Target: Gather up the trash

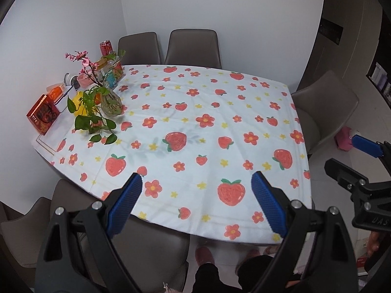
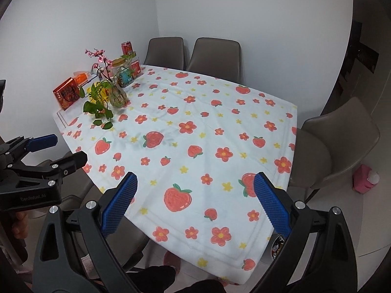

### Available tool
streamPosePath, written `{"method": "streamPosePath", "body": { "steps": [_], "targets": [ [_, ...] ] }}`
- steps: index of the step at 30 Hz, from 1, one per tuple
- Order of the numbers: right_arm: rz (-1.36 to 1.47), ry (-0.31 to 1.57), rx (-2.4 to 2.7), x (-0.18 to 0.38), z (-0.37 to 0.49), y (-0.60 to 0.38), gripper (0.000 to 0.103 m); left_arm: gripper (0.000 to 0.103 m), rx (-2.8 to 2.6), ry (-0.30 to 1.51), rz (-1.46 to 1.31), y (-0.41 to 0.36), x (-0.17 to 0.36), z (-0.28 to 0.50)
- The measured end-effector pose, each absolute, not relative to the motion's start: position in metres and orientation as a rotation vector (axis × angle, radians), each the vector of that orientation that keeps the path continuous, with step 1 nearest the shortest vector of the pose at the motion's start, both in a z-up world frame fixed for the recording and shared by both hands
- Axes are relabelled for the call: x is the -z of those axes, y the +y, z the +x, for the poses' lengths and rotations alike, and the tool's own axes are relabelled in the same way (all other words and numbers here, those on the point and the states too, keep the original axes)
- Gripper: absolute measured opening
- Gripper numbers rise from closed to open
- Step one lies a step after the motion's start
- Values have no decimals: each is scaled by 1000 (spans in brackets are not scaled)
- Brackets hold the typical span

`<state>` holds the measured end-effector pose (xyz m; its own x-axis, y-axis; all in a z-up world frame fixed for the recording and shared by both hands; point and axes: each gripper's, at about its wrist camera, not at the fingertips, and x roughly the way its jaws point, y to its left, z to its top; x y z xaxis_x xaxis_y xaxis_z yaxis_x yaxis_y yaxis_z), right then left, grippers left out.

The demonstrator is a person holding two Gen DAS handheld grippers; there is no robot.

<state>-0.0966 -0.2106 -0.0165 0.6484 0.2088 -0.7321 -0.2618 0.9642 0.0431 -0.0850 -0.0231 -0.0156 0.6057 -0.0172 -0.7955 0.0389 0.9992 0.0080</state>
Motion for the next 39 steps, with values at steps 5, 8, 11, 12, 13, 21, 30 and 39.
{"method": "streamPosePath", "body": {
  "steps": [5, 8, 11, 12, 13, 21, 30, 39],
  "targets": [
    [-77, 835, -269, 13, -94, -198, 93, 91, 10, 943, -11, -4, 19, -87],
    [-89, 831, -273, 9, -93, -195, 93, 91, 16, 958, -35, 1, 17, -91],
    [-91, 821, -277, 4, -92, -194, 93, 91, 6, 944, -23, 2, 11, -92],
    [-92, 821, -279, 3, -92, -194, 93, 91, 2, 938, -22, 3, 8, -92],
    [-91, 821, -279, 3, -92, -194, 93, 91, 2, 933, -28, 4, 5, -91],
    [-88, 812, -285, -1, -93, -197, 93, 91, 13, 912, -33, 0, -6, -89],
    [-87, 798, -283, -3, -96, -198, 93, 91, 15, 909, -30, -1, -7, -88],
    [-83, 797, -275, -3, -95, -193, 93, 91, 14, 909, -32, -3, -8, -90]
  ]
}}
